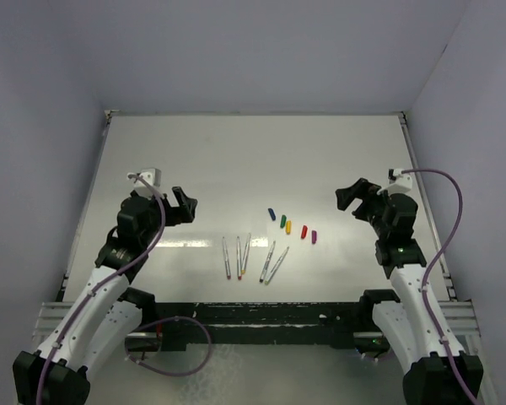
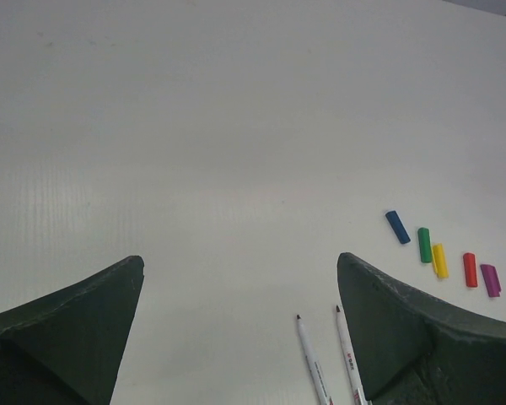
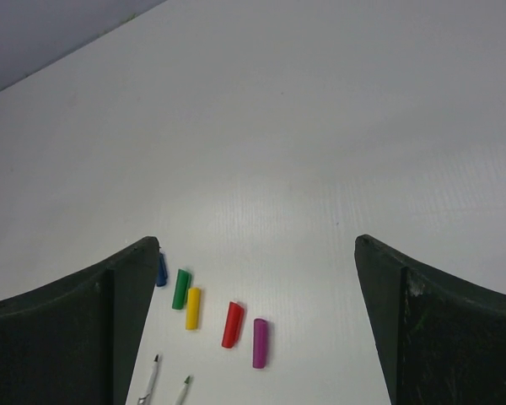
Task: Insert the pens into the pen caps
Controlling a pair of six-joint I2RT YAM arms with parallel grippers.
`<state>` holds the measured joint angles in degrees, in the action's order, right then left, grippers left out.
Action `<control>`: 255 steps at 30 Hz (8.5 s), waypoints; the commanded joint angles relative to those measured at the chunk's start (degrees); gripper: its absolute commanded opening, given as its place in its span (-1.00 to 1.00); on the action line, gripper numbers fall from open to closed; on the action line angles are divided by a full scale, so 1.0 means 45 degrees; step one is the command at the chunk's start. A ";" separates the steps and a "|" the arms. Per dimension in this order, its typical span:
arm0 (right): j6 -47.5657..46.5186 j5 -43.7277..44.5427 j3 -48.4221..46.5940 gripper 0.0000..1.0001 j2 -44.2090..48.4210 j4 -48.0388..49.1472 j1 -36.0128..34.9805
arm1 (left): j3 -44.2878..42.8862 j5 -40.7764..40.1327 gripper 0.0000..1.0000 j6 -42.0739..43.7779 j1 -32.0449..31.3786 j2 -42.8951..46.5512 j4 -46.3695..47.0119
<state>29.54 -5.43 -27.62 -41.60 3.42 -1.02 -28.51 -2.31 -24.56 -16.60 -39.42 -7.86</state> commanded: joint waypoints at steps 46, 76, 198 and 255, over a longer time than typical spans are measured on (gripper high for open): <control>-0.1305 0.5642 -0.1977 1.00 -0.3070 -0.2215 -0.5848 | -0.1169 -0.5244 1.00 -0.4712 -0.7903 -0.4444 -0.3294; -0.0362 0.5834 -0.1427 0.91 -0.2968 -0.2490 -0.5848 | -0.2961 -0.3100 0.27 -0.5360 -0.7955 -0.8016 -0.4431; -0.0596 0.5919 -0.1489 0.68 -0.1918 -0.3122 -0.5848 | -0.3025 -0.1871 -1.00 -0.6117 -0.8150 -1.2093 -0.6195; 0.2035 0.4963 -0.1071 -0.40 -0.7153 -0.1952 -0.6360 | -0.0332 0.1053 -1.00 -0.0946 -0.8865 -0.3588 0.2316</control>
<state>37.67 14.48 -31.51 -73.19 -6.50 -29.36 -31.27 -1.43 -30.33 -56.07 -57.06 -2.55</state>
